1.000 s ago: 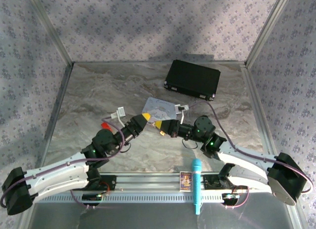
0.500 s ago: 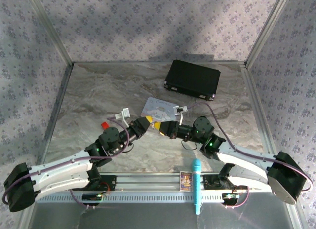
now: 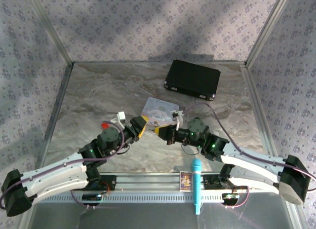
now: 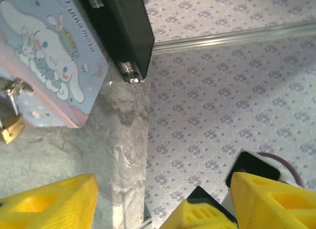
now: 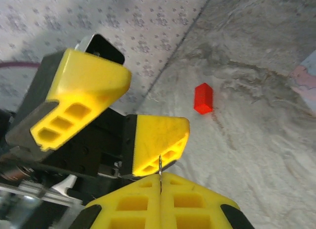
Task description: Unlock the padlock with the key
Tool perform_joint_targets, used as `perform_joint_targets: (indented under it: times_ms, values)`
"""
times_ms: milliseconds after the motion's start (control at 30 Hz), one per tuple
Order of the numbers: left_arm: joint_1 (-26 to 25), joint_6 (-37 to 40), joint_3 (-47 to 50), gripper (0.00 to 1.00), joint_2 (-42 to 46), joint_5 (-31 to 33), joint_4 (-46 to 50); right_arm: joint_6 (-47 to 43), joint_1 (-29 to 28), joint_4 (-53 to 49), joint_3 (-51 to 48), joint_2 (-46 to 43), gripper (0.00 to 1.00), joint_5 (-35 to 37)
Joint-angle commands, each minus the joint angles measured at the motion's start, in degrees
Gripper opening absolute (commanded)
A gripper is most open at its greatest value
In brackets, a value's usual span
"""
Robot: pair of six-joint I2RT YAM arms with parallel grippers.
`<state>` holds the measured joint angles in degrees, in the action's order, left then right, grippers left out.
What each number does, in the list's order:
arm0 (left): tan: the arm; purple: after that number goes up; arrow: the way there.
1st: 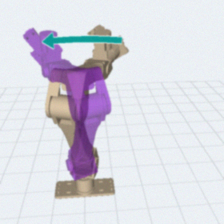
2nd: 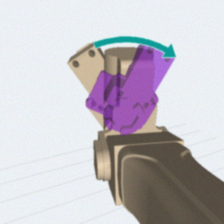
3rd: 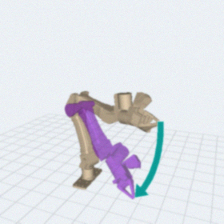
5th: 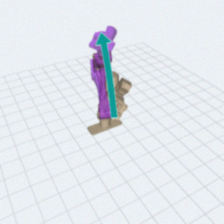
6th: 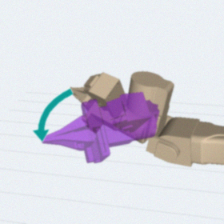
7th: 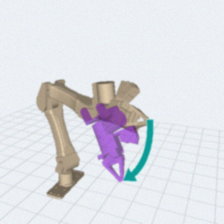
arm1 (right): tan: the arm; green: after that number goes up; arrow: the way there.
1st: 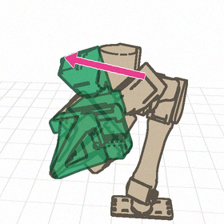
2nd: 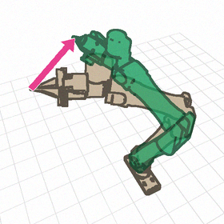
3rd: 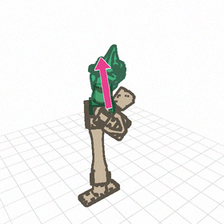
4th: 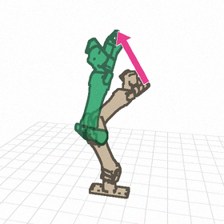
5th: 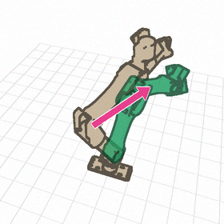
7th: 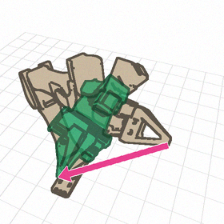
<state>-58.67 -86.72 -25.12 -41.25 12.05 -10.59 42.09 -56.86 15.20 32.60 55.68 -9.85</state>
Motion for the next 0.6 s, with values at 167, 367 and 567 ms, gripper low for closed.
perform_joint_targets:
  times_ms: [167, 367, 567]
  values:
    - [1.5, -17.6, -0.7, 0.73, -2.7, -6.3, 7.7, -19.2, -5.8, -15.8, 6.0, 1.5, 0.0, 13.0]
    - [1.5, -18.2, -3.6, 0.73, -5.9, -9.5, 8.5, -27.2, -11.3, -20.5, 9.9, 5.2, 0.0, 17.9]
    - [1.5, -20.9, -2.5, 0.63, -8.2, -13.0, 5.1, -31.5, -16.5, -23.2, 13.0, 8.9, 0.0, 26.8]
